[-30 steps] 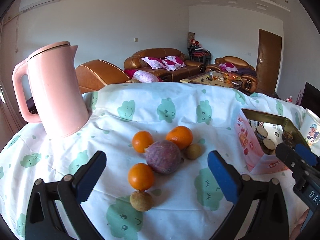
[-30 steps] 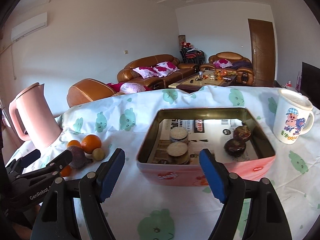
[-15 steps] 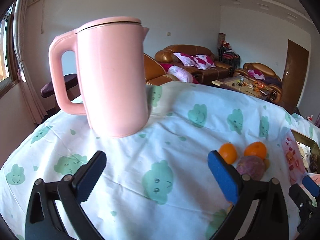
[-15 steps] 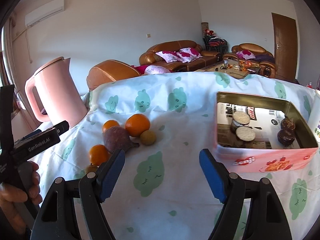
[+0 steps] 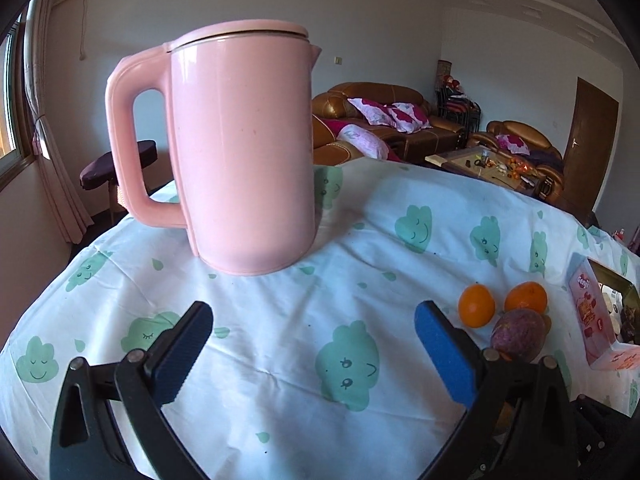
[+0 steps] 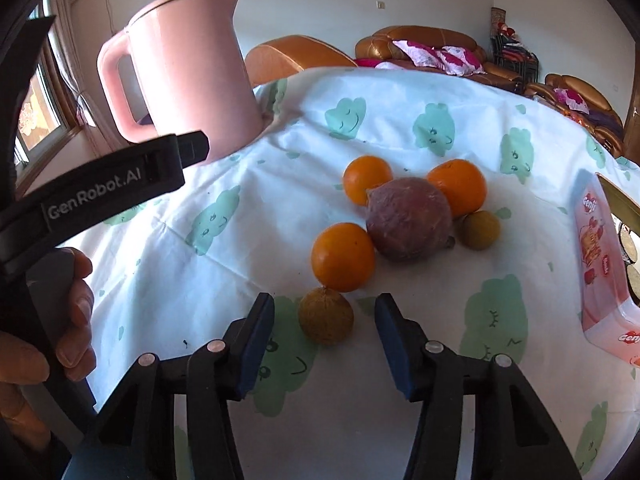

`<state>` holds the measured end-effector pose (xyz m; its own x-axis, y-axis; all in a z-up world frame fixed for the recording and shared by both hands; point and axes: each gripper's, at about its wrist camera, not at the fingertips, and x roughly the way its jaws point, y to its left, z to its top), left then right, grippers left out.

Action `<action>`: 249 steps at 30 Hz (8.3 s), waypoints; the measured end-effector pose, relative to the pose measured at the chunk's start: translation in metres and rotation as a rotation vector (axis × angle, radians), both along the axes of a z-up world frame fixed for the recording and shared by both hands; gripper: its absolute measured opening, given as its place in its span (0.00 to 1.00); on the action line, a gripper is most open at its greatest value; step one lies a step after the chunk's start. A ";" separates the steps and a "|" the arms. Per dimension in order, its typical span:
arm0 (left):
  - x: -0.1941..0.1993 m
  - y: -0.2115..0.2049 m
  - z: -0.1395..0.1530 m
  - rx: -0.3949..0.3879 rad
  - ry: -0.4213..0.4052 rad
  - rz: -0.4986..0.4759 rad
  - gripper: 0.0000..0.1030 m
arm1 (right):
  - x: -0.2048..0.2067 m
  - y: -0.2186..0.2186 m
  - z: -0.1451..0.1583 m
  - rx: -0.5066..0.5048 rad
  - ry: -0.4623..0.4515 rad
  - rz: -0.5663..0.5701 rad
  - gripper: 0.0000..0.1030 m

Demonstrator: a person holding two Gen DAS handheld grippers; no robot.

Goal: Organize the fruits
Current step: 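Grasp a small tan fruit with the right tool while the left tool grasps an orange, then carry the tan fruit over the tin with the right tool while the left tool carries the orange there, then open the right tool to drop the tan fruit while the left tool releases the orange into the tin, then move both open tools back from the tin toward the remaining fruits, then grasp the large purple-red fruit with the left tool while the right tool grasps a tan fruit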

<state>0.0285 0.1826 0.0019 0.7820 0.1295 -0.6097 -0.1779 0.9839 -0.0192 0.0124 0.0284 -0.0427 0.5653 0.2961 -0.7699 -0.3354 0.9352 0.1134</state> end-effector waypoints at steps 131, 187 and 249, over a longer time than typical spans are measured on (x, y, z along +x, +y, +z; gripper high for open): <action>-0.021 -0.276 0.005 0.106 -0.155 -0.340 1.00 | -0.016 -0.315 0.062 0.057 -0.502 -0.563 0.65; 0.011 -0.050 -0.007 -0.075 -0.004 -0.057 0.92 | -0.018 -0.123 0.046 0.052 -0.361 -0.412 0.65; 0.006 -0.081 -0.008 -0.062 -0.063 -0.163 0.50 | -0.015 -0.121 0.032 -0.005 -0.212 -0.164 0.29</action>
<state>0.0347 0.1013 -0.0059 0.8265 -0.0385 -0.5616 -0.0123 0.9962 -0.0864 -0.0024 -0.0925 -0.0109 0.7539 0.1836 -0.6308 -0.1952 0.9794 0.0518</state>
